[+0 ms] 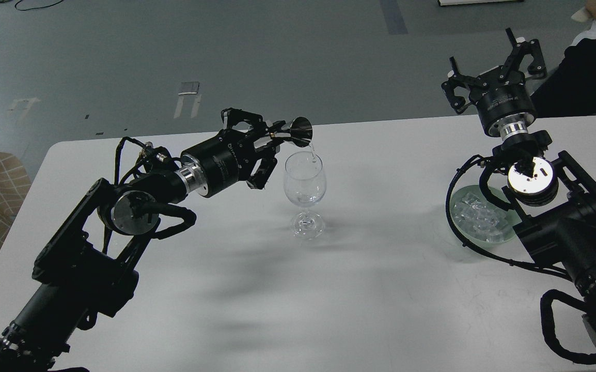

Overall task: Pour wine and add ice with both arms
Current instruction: 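Tilt the jigger with the left gripper to pour into the glass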

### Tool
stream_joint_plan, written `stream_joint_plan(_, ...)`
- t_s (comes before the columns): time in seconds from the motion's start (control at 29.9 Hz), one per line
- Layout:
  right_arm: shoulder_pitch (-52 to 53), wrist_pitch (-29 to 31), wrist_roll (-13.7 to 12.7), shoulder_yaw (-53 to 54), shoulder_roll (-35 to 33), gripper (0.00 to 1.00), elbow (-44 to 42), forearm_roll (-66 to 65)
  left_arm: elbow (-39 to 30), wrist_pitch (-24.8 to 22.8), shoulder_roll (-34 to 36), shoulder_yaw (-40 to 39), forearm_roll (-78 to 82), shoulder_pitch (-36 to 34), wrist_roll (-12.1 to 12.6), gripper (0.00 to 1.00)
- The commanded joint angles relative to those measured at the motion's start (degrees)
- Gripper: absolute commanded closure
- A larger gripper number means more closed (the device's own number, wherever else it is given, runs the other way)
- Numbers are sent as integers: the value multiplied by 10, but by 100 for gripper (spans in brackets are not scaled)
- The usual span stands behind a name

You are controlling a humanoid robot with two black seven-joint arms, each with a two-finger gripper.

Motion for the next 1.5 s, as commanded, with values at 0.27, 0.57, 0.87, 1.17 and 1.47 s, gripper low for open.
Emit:
stream_joint_plan(0.27,0,0,0,0,0,0,0,0,-21,-23,20,1,15,1,3,77)
stream_joint_plan(0.57,-1,0,0,-1,-1,0,-4,0,-23,-40,18,1,54,1,19,77)
stream_joint_plan(0.87,-2,2,0,-1,-4,0,-3,0,-20,-41,21,2,66,-9,19,77)
stream_joint_plan(1.17,-2,2,1,-1,-4,0,-3,0,-30,-49,24,1,124,-16,19,77)
stream_joint_plan(1.47,-4,2,1,0,-8,0,-3,0,-32,-74,27,1,150,-20,19,77)
